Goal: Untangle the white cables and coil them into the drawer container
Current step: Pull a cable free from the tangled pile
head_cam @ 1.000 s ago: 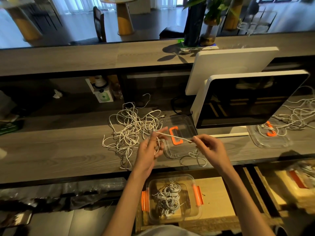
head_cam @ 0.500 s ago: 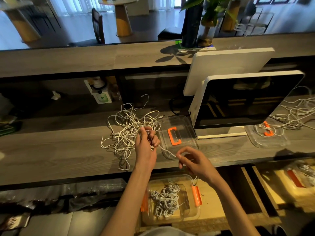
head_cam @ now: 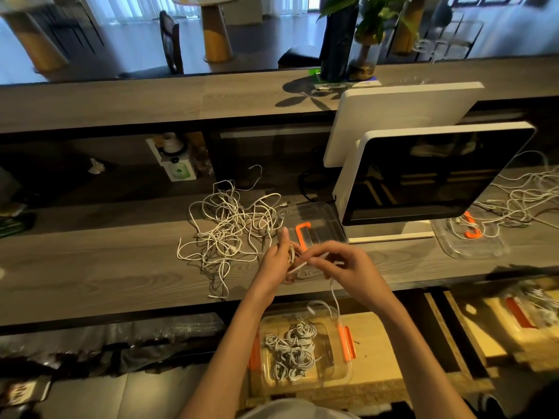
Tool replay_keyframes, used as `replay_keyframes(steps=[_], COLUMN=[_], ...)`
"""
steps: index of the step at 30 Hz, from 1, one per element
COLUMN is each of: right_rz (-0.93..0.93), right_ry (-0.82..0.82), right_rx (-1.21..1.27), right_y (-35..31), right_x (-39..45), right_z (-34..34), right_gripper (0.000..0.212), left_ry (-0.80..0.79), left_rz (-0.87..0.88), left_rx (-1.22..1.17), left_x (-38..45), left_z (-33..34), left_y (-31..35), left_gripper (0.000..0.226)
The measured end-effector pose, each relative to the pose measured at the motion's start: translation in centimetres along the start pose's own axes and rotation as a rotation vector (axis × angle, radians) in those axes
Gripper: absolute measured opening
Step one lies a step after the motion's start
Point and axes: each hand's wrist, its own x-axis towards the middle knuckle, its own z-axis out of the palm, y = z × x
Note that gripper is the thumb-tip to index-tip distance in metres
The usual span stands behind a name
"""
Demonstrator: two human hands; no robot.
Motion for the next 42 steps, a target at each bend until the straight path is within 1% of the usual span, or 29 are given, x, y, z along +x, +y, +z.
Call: replay_keyframes(steps=[2, 4, 6, 8, 10, 11, 13, 14, 18, 20, 21, 23, 27, 31, 36, 37, 39, 42], right_rz=[-0.022, -0.048, -0.067, -0.088, -0.111, -0.115, -0.101, -0.085, 0.009, 0.037, 0.048, 0.069, 0.138, 0.224, 0.249, 0.243, 0.206, 0.163], right_ry=[0.083, 0.143, 0.184, 0.179, 0.128, 0.098, 0.08, 0.1, 0.211, 0.212, 0.203, 0.19, 0.171, 0.058, 0.061, 0.041, -0.058, -0.215], right_rx=[-0.013, -0.056, -0.103, -0.149, -0.184, -0.202, -0.251, -0.264, -0.176, -0.149, -0.146, -0.138, 0.021, 0.104, 0.199, 0.195, 0.189, 0.16], right_y=[-0.3, -0.3, -0.3, -0.2, -0.1, 0.0, 0.2, 0.4, 1.4, 2.1, 2.4, 3.1, 4.6, 5.6, 5.9, 5.8, 5.2, 3.8], right_x=[0.3, 0.6, 0.9, 1.1, 1.2, 1.3, 1.5, 1.6, 1.7, 1.5, 1.3, 1.1, 0.0, -1.4, -3.1, -3.3, -3.5, -3.3], right_z=[0.1, 0.2, 0.0, -0.4, -0.8, -1.0, -1.5, -1.9, -3.1, -3.1, -2.9, -2.6, -1.5, 0.3, 2.3, 2.5, 2.5, 2.3], right_gripper=[0.013, 0.014, 0.016, 0.018, 0.018, 0.017, 0.019, 0.021, 0.028, 0.031, 0.032, 0.031, 0.027, 0.021, 0.008, 0.007, 0.009, 0.012], left_ry=[-0.163, -0.331, -0.507, -0.61, -0.646, -0.652, -0.608, -0.547, -0.16, 0.011, 0.06, 0.103, 0.146, 0.218, 0.256, 0.256, 0.263, 0.298], left_rz=[-0.064, -0.111, -0.104, -0.066, -0.017, 0.003, 0.031, 0.05, 0.139, 0.167, 0.185, 0.22, 0.254, 0.173, 0.137, 0.13, 0.133, 0.151], left_rx=[-0.067, -0.119, -0.158, -0.164, -0.118, -0.098, -0.092, -0.088, -0.09, -0.161, -0.212, -0.348, -0.607, -0.759, -0.992, -0.999, -0.946, -0.701], left_x=[-0.4, -0.8, -1.3, -1.5, -1.7, -1.7, -1.6, -1.5, -1.2, -0.9, -0.8, -0.6, -0.4, -0.4, -0.2, -0.1, 0.1, 0.4], left_z=[0.0, -0.1, -0.3, -0.6, -0.7, -0.9, -1.2, -1.5, -2.3, -2.6, -2.7, -3.0, -3.3, -2.9, -2.9, -2.9, -3.1, -3.1], left_y=[0.1, 0.2, 0.3, 0.3, 0.4, 0.4, 0.3, 0.2, -0.3, -0.8, -1.1, -1.4, -1.4, -1.1, -1.2, -1.3, -1.5, -1.9], left_gripper=[0.08, 0.085, 0.085, 0.075, 0.055, 0.048, 0.046, 0.047, 0.048, 0.047, 0.047, 0.047, 0.055, 0.052, 0.042, 0.042, 0.041, 0.036])
